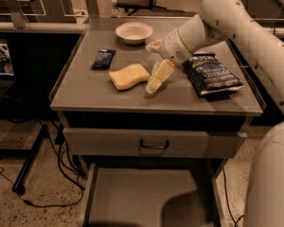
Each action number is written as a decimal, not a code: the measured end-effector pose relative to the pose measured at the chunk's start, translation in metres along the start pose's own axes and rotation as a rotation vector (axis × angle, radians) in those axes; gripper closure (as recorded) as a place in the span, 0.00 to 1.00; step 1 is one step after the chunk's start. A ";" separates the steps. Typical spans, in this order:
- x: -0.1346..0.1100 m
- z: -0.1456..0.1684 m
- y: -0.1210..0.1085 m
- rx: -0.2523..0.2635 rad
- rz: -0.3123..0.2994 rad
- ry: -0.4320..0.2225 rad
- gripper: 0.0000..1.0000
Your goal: Place sponge into middle drawer
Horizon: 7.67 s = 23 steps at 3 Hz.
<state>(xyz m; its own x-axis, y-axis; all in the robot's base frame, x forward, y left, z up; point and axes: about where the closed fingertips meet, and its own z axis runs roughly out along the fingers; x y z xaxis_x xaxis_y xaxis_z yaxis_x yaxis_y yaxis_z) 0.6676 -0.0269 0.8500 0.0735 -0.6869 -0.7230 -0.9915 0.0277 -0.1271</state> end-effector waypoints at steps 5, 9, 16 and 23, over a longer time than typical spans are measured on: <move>0.016 0.037 0.001 -0.095 0.082 -0.061 0.60; -0.014 0.014 -0.015 -0.059 0.039 -0.070 1.00; -0.167 -0.038 0.206 0.501 0.104 -0.281 1.00; -0.048 -0.055 0.264 0.785 0.463 -0.218 1.00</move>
Offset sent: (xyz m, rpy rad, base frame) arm -0.0016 0.0157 -0.0564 0.0875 0.1874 0.0141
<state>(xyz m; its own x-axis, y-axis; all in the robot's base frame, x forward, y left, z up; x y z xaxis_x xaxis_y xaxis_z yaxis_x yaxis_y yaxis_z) 0.3965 -0.0262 0.8884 -0.2132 -0.3363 -0.9173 -0.5770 0.8010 -0.1595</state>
